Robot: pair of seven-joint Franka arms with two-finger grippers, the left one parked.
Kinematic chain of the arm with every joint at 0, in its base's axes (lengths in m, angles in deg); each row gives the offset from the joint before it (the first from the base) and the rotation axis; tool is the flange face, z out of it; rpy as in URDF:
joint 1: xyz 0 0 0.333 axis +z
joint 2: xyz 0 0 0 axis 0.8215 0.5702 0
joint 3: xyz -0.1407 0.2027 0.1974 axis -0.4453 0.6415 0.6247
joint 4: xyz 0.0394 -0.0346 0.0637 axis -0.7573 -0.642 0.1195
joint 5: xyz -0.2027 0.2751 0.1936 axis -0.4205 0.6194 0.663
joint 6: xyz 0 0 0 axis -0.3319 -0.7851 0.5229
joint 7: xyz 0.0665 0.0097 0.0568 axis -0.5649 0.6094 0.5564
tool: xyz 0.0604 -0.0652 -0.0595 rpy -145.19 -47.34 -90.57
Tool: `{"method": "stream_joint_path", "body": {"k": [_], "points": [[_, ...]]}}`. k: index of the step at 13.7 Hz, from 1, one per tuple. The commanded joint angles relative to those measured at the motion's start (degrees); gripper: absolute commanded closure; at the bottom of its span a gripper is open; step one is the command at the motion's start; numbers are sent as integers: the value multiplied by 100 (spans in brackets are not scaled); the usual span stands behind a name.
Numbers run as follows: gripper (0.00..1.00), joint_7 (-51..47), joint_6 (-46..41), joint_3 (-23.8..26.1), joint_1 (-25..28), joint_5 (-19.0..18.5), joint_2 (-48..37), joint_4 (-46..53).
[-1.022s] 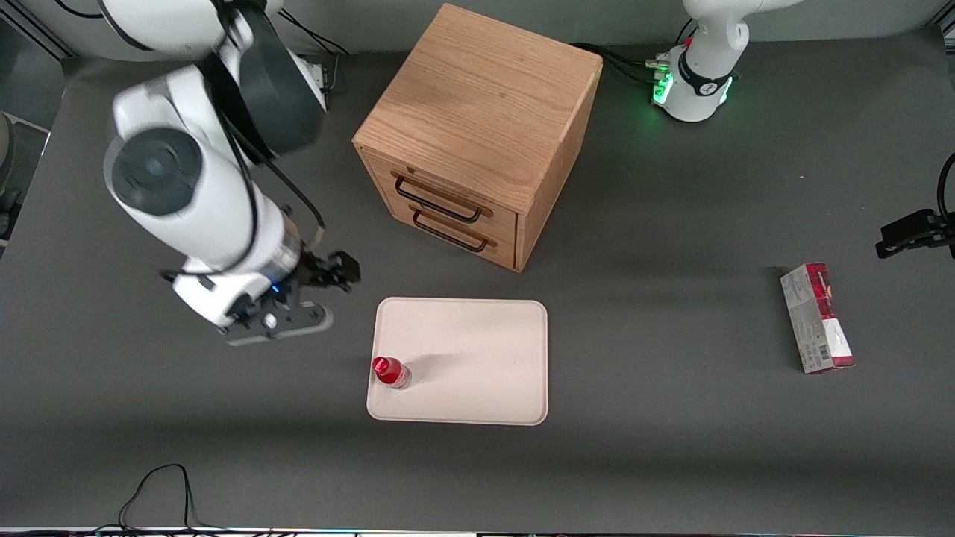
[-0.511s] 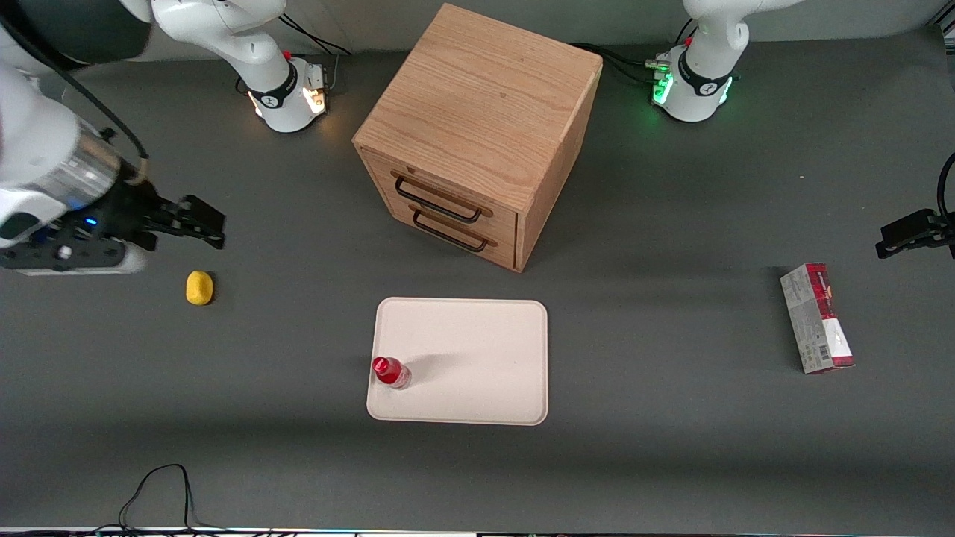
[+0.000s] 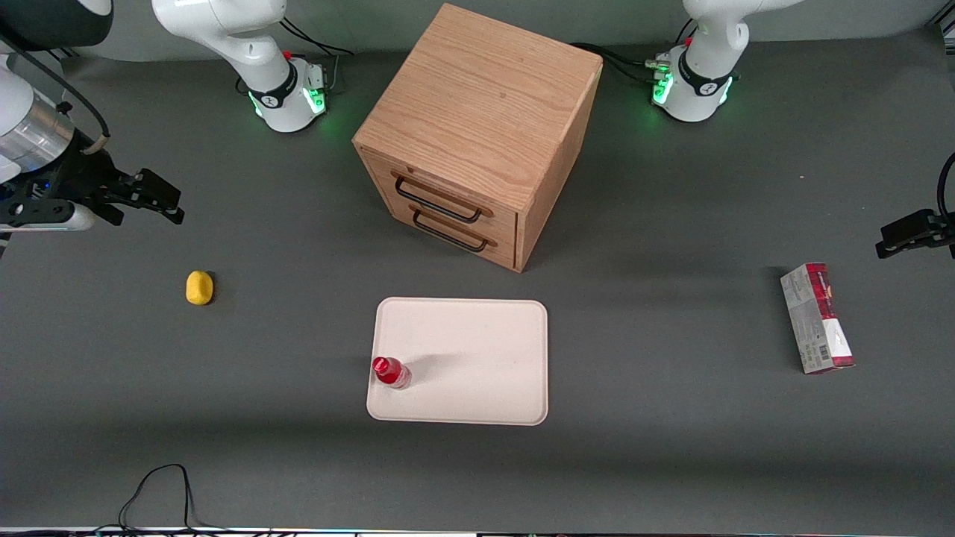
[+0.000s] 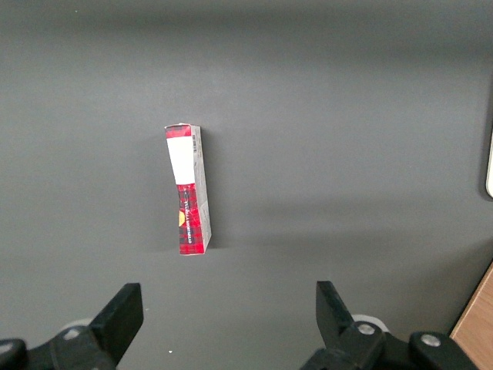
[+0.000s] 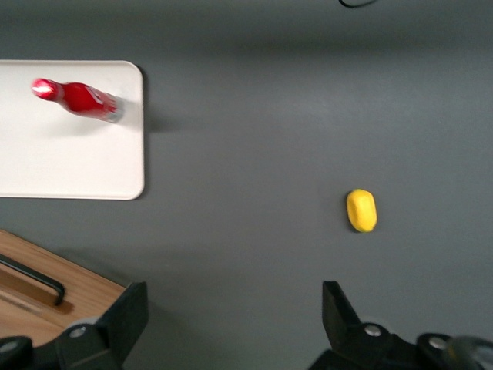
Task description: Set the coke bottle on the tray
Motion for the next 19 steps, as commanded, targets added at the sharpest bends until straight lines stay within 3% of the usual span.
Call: {"method": "stream_joint_path", "body": {"k": [1,5,10,19], "points": [[0,378,-6,25,-282,-47,-147,-130],[0,897,-428,350,-899,-56,196,477],[0,801,-446,342,-847,-65,617,994],[0,845,-587,430,-961,-82,583,979]]}}
